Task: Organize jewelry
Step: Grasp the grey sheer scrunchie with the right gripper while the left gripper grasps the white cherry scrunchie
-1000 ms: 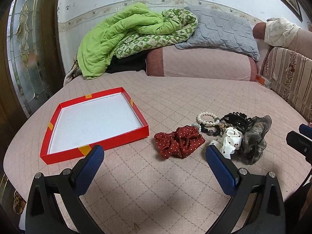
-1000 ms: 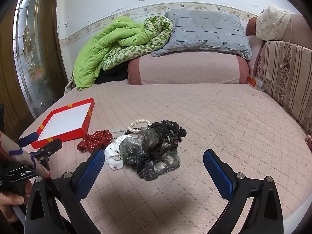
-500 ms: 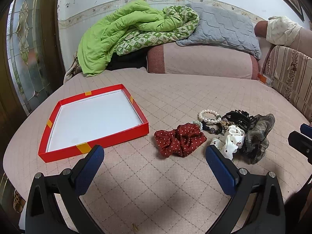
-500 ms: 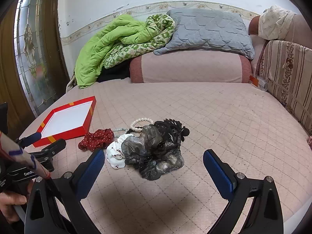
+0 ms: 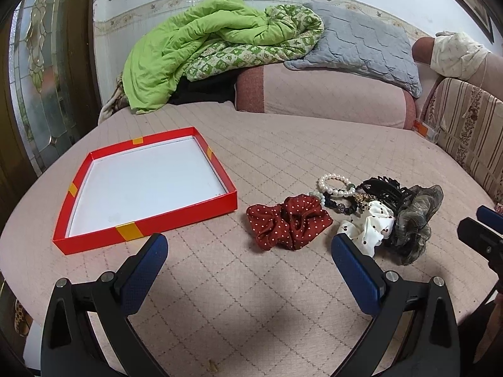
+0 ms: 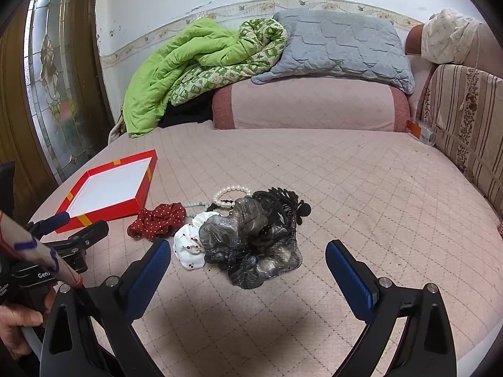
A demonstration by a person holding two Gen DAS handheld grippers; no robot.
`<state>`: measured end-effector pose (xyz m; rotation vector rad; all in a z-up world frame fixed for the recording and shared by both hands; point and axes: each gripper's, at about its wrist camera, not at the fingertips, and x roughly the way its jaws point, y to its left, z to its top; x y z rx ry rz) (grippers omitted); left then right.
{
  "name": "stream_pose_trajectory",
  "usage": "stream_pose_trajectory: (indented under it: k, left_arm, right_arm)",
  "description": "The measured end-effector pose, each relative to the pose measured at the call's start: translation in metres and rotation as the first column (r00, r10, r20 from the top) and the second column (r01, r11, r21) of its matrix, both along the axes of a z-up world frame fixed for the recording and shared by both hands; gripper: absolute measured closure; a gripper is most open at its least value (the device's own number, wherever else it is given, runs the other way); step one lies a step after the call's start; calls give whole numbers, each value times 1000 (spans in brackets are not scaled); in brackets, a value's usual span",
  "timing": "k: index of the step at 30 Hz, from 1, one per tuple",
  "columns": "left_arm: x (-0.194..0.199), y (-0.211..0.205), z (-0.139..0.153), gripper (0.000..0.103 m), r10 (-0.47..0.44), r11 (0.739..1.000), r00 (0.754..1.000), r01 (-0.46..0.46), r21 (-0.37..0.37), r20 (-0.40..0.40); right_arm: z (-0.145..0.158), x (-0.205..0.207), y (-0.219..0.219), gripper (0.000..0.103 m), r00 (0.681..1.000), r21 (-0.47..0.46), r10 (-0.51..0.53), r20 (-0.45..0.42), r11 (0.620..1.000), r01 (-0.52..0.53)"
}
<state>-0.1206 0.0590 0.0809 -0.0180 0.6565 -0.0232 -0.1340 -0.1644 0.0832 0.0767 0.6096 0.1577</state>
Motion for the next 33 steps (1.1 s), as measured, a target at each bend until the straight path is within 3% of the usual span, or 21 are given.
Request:
stream_pose_trajectory:
  k: [4, 10, 12, 13, 14, 16, 23, 25, 27, 33]
  left_arm:
    - [4, -1, -2, 0, -18, 1000, 1000, 18, -9, -11]
    - [9, -2, -5, 0, -30, 999, 999, 30, -10, -28]
    - [10, -2, -5, 0, -37, 999, 999, 36, -12, -31]
    - [10, -3, -6, 0, -42, 999, 999, 42, -10, -32]
    - [10, -3, -6, 0, -47, 999, 998, 47, -9, -33]
    - [11, -4, -6, 0, -64, 998, 997, 63, -16, -34]
    - [20, -33, -3, 0, -193, 980, 981, 191, -47, -27]
    - [25, -49, -1, 7, -247, 968, 969, 246, -52, -22]
    - [32, -71, -6, 23, -305, 952, 952, 304, -20, -39]
    - [50, -106, -31, 26, -364, 927, 924, 372, 48, -119]
  right_arm:
    - [-5, 15, -5, 3, 1000, 36, -7, -30, 999, 8]
    - [-26, 61, -4, 3, 989, 91, -21, -149, 995, 35]
    - [-34, 73, -1, 10, 983, 107, -4, -182, 994, 24]
    - [-39, 77, 2, 31, 978, 99, 1, -207, 995, 20]
    - [-42, 80, 2, 61, 974, 87, -2, -227, 996, 22]
    - [-47, 81, -3, 90, 969, 133, 4, -248, 991, 30]
    - [-20, 52, -38, 94, 991, 226, -78, -104, 969, 100]
    - [-15, 51, -48, 94, 991, 268, -97, -90, 956, 118]
    - [-13, 48, -59, 94, 989, 312, -118, -89, 940, 140]
    - [-12, 49, -68, 94, 988, 347, -119, -102, 926, 147]
